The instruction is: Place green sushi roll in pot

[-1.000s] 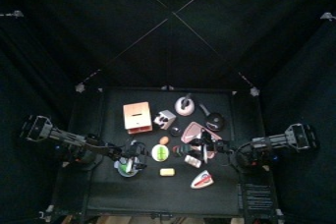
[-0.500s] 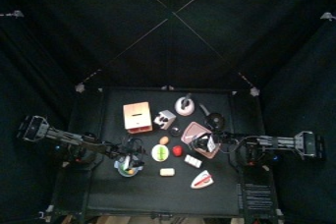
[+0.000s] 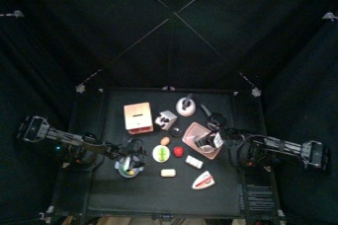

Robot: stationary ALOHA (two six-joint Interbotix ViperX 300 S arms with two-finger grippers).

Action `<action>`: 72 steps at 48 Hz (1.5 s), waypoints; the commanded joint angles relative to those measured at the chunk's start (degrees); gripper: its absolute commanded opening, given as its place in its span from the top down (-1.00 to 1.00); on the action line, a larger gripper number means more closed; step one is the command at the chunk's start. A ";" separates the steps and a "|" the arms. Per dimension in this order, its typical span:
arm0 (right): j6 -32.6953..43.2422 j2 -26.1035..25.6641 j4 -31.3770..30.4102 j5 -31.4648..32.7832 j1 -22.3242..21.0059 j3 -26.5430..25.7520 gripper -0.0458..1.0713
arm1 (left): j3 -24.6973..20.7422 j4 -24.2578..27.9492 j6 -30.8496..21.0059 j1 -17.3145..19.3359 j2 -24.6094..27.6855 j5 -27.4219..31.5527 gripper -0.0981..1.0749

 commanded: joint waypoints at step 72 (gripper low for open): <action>-0.18 2.37 -0.44 -1.76 -1.41 1.32 -0.84 | -0.62 -0.09 0.26 0.44 -0.97 -0.18 -0.65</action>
